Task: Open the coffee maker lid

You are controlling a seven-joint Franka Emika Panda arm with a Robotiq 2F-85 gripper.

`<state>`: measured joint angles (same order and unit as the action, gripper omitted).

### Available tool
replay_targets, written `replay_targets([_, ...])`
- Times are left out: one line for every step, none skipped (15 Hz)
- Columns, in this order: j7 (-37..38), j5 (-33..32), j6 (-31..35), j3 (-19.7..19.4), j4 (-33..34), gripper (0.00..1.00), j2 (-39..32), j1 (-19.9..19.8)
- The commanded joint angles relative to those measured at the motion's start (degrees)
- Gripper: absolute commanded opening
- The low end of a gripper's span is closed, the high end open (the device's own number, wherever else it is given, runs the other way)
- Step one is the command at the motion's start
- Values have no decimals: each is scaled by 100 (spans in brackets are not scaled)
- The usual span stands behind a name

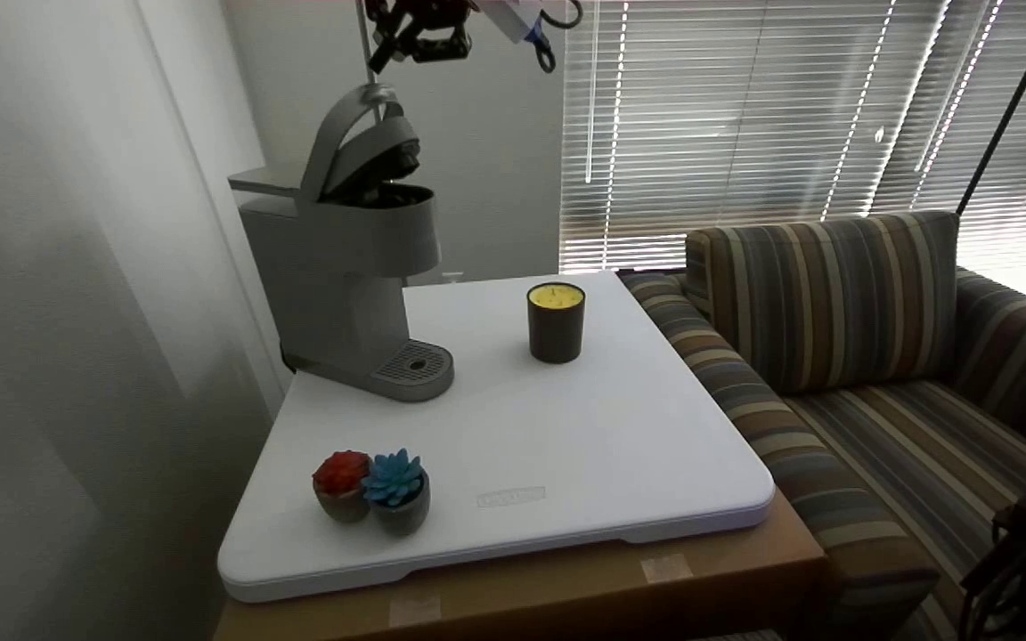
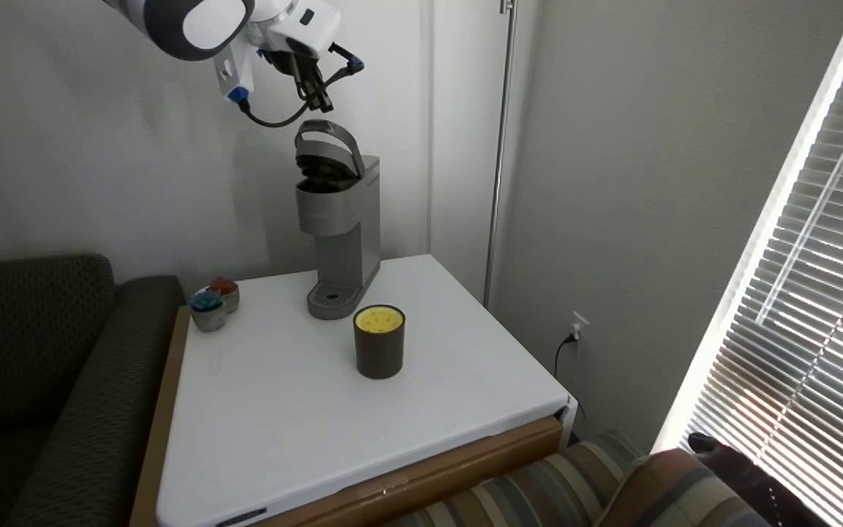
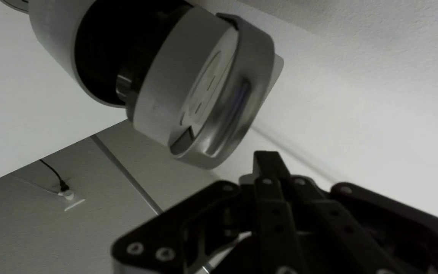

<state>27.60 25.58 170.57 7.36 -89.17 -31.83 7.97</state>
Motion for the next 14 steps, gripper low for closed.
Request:
replay_targets([-217, 20, 112, 153, 194, 0, -104, -37])
replay_targets([-240, 27, 123, 178, 204, 0, -101, -43])
replay_targets([-261, 31, 132, 201, 213, 0, -99, -46])
replay_targets([-280, 33, 141, 216, 222, 0, -96, -50])
replay_targets([-299, 36, 150, 234, 230, 0, -96, -56])
replay_targets([-328, 34, 166, 251, 241, 0, -92, -62])
replay_targets([-408, 34, 213, 328, 245, 0, -89, -118])
replay_targets([-494, 17, 254, 352, 257, 0, -82, -128])
replay_targets([-602, 5, 313, 390, 263, 0, -66, -146])
replay_targets([-690, -7, 316, 414, 269, 2, -38, -160])
replay_targets([-807, 5, 263, 479, 275, 27, 1, -201])
replay_targets([-943, -7, 131, 538, 260, 27, 83, -251])
replay_targets([-1080, -34, 1, 577, 237, 31, 182, -286])
replay_targets([-1289, -22, -127, 695, 249, 38, 254, -376])
